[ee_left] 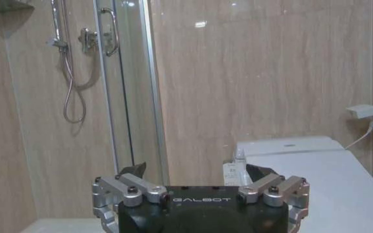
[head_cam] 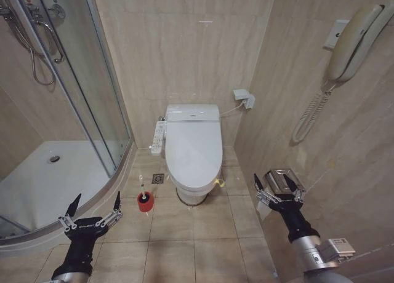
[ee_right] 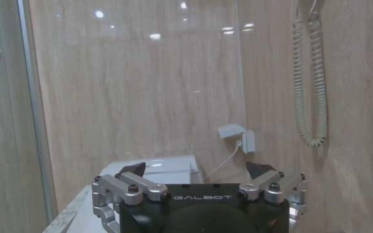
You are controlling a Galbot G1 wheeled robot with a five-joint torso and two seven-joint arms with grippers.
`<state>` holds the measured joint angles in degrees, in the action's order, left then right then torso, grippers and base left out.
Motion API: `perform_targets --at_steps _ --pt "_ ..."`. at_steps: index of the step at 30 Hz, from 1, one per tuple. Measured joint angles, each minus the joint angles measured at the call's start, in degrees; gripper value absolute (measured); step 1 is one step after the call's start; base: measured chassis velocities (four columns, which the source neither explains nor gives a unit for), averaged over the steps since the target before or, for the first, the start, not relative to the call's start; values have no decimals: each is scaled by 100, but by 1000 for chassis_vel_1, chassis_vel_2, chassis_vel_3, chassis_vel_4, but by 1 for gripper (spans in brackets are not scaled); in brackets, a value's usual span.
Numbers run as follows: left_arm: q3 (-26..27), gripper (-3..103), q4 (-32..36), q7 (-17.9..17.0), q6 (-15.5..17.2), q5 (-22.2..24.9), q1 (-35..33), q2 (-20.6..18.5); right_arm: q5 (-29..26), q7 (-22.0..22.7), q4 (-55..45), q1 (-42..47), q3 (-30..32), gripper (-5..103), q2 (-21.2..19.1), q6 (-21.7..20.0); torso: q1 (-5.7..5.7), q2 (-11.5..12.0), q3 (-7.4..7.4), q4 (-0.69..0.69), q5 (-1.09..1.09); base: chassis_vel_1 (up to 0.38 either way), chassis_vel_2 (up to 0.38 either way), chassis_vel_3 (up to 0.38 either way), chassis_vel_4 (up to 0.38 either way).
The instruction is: Open the toilet lid, clean the toilet bowl with a toilet brush, close the toilet lid, and flush.
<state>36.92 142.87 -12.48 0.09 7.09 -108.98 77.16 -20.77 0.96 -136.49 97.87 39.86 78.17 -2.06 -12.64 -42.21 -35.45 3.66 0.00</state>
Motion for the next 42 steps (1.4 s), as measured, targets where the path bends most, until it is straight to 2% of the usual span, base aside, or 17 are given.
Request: perform_targets --at_steps 16,25,33,42 --pt "0 100 0 0 0 0 0 0 -90 -8 13 -19 0 100 -1 -25 0 0 0 0 0 0 0 0 0" --pt "0 100 0 0 0 0 0 0 -82 -22 9 -99 -65 100 -12 -188 0 0 0 0 0 0 0 0 0" --pt "0 100 0 0 0 0 0 0 -112 -46 29 -123 -65 100 -51 -122 1 -1 1 0 0 -13 10 18 -11" --pt "0 100 0 0 0 0 0 0 -126 -151 76 -126 -52 100 -47 -2 -1 0 0 2 -1 -151 150 144 -163"
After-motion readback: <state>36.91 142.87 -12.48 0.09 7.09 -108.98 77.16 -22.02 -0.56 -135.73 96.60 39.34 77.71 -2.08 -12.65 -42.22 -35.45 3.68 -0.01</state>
